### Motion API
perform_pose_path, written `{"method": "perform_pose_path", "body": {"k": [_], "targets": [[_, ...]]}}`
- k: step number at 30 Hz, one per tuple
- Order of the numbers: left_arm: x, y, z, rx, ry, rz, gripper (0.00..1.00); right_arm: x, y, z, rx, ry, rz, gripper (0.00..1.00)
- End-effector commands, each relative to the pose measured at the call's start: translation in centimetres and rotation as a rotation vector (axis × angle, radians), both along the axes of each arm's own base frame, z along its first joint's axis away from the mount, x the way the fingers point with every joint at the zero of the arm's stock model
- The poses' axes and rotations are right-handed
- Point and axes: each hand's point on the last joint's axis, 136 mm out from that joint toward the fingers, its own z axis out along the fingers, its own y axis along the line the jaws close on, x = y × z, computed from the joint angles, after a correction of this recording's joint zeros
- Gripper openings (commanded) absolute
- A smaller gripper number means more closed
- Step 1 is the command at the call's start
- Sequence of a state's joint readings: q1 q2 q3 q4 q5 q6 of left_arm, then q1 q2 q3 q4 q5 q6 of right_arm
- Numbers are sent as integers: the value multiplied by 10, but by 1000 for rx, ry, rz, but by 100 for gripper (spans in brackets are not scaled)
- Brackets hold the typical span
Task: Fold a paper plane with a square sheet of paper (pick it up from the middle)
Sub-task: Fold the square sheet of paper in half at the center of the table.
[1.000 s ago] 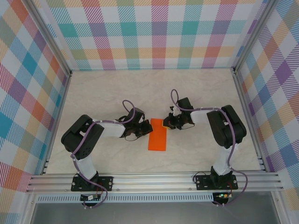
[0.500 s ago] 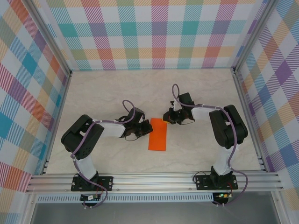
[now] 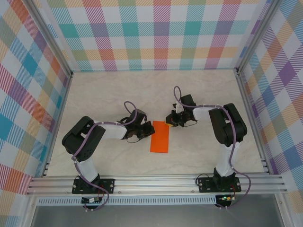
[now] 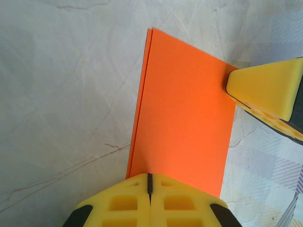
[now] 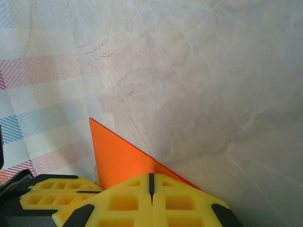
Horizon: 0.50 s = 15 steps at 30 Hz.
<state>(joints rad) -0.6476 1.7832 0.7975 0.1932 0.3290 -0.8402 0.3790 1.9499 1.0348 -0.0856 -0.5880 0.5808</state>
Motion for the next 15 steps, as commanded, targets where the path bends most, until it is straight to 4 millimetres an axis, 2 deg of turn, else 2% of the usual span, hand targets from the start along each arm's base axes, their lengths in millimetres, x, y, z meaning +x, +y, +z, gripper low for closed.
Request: {"method": "perform_pose_path", "body": {"k": [1,5,15], "targets": [[-35,28,-48,170,136,-11,0,8,3,21,34,-41,25,5],[-35,28,-48,169,137,-12,0,16,5,34,64,-63,24,5],[-35,28,-47,167,135,-12,0,18,0,2,57,2,-4,5]]}}
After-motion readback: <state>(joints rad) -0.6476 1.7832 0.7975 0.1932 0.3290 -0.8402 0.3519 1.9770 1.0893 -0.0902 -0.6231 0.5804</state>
